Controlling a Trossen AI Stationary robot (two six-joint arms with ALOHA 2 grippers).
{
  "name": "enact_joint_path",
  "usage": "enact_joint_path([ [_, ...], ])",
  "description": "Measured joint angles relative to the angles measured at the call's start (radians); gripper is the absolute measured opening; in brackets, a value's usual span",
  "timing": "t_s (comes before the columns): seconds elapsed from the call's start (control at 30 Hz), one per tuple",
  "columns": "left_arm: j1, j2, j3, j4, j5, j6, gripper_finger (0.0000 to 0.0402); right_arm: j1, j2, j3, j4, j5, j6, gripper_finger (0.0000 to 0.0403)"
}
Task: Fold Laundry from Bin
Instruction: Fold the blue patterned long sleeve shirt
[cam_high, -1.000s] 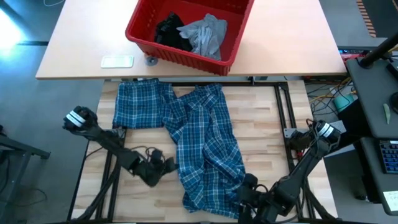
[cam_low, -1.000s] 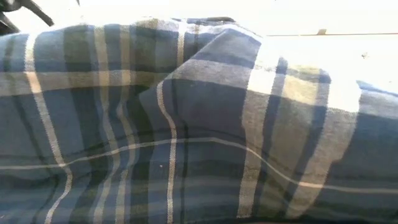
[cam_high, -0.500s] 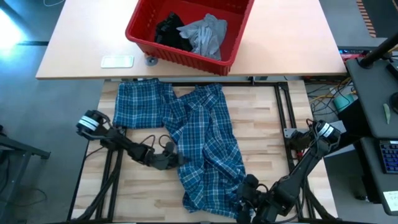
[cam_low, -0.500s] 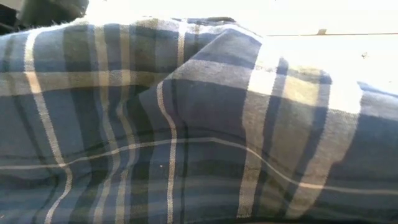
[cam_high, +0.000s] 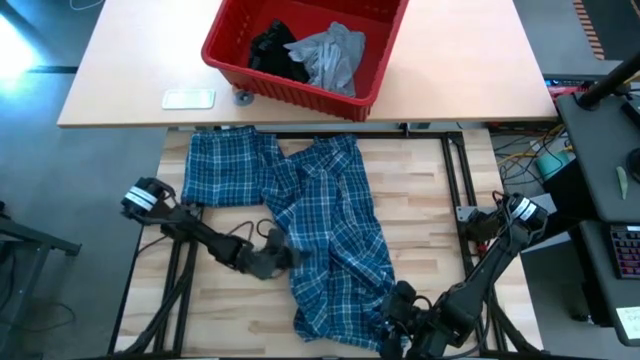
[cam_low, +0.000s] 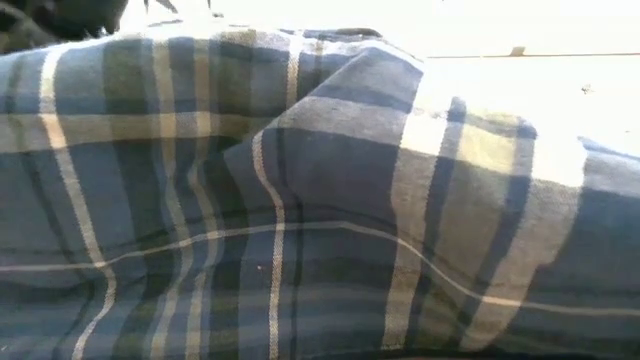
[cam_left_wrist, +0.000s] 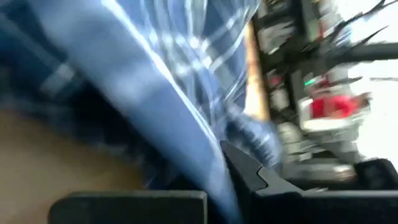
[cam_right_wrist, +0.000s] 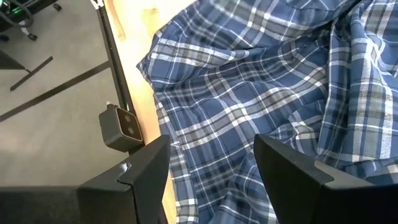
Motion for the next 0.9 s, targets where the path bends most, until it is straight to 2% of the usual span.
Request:
enact_joint_path([
  [0.07, -0.033, -0.023, 0.066, -0.211, -0.013, -0.011, 0.0000, 0.000, 0.000, 0.000, 0.001, 0.000, 0.000, 0.0226],
  [0.2, -0.094, -0.068, 0.254, -0.746, -0.018, -0.027, 0.0000, 0.000, 0.000, 0.000, 0.007, 0.000, 0.011, 0.0226],
  [0.3, -0.123, -0.073, 0.377, -0.974, -0.031, 0.017, 0.0000, 0.000, 0.000, 0.000, 0.007, 0.001, -0.003, 0.0226],
  [0.43, -0.128, -0.069, 0.453, -1.051, -0.067, 0.113, 0.0000, -0.004, 0.000, 0.000, 0.006, 0.010, -0.019, 0.0226],
  [0.6, -0.087, -0.049, 0.472, -1.069, -0.057, 0.217, 0.0000, -0.006, 0.000, 0.000, 0.006, 0.011, -0.027, 0.0226],
  [0.77, -0.051, 0.006, 0.512, -1.081, -0.001, 0.496, 0.0000, -0.005, 0.001, 0.000, 0.006, 0.007, -0.016, 0.0226],
  [0.83, -0.049, 0.033, 0.557, -1.158, 0.030, 0.608, 0.0000, -0.004, 0.001, 0.000, 0.009, 0.001, -0.004, 0.0226],
  [0.9, -0.053, 0.066, 0.627, -1.326, 0.035, 0.671, 0.0000, -0.004, 0.001, 0.000, 0.012, -0.005, 0.013, 0.0226],
])
